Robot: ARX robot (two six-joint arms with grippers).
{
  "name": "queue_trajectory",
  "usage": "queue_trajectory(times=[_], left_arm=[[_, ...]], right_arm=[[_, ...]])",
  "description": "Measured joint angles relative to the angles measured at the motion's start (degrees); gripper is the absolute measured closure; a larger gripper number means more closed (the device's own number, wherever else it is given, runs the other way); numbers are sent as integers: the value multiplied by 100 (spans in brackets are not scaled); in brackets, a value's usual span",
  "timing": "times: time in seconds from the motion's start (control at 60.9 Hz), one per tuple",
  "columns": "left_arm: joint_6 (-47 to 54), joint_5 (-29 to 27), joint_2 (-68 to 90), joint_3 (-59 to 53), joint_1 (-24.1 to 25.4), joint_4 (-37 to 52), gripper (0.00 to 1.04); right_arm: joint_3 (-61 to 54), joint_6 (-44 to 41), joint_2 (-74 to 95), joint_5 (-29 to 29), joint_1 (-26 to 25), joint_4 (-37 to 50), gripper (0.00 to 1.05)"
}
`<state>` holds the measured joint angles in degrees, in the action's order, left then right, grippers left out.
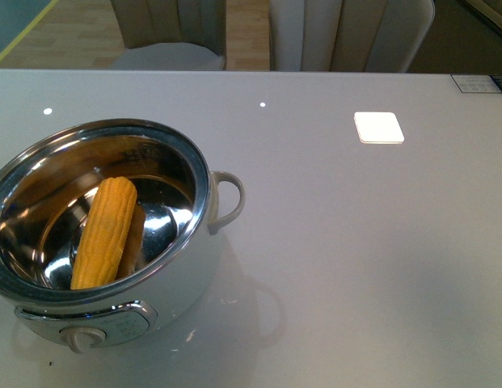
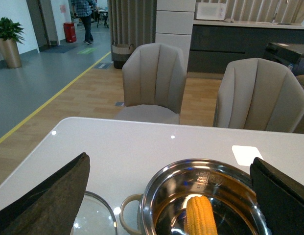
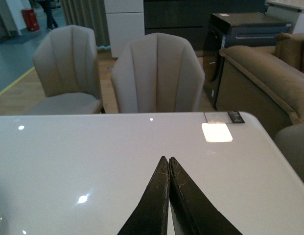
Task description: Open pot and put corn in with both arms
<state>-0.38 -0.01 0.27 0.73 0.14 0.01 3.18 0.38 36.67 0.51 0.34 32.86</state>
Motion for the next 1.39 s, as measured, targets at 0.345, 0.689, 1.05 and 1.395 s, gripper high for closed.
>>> queue_trajectory(times=[0.345,0.689,1.05,1.395], left_arm=[[0,0,0,0,0,-2,7],[0,0,0,0,0,-2,7],[0,0,0,0,0,-2,7],[0,0,0,0,0,-2,7]], right_arm=[[-216,-4,-1008,-46,-15,-640,103],[-216,-4,-1906,-46,-15,-1526,103],[-216,-4,-2636,-46,-15,-2253,103],[-216,-11,-3626,-46,-15,-3279,100]])
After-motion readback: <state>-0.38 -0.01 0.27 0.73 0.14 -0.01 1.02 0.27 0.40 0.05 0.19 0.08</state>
